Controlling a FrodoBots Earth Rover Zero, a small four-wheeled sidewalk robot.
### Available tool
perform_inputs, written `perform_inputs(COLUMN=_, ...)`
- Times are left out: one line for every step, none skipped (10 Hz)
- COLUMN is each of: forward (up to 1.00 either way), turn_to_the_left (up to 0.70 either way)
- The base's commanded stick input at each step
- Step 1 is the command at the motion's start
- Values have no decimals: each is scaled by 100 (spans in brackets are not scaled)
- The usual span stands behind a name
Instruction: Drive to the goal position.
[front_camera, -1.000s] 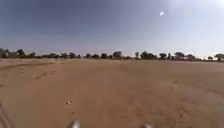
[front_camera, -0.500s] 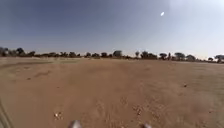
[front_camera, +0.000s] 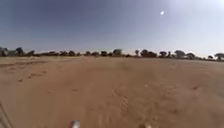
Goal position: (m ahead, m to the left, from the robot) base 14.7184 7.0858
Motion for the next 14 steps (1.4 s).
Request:
perform_inputs(forward=70, turn_to_the_left=0)
perform_inputs(forward=70, turn_to_the_left=0)
perform_inputs(forward=70, turn_to_the_left=0)
perform_inputs(forward=70, turn_to_the_left=0)
perform_inputs(forward=70, turn_to_the_left=0)
perform_inputs(forward=70, turn_to_the_left=0)
perform_inputs(forward=70, turn_to_the_left=0)
perform_inputs(forward=70, turn_to_the_left=0)
perform_inputs(forward=70, turn_to_the_left=0)
perform_inputs(forward=70, turn_to_the_left=0)
perform_inputs(forward=70, turn_to_the_left=0)
perform_inputs(forward=70, turn_to_the_left=0)
perform_inputs(forward=70, turn_to_the_left=0)
perform_inputs(forward=70, turn_to_the_left=0)
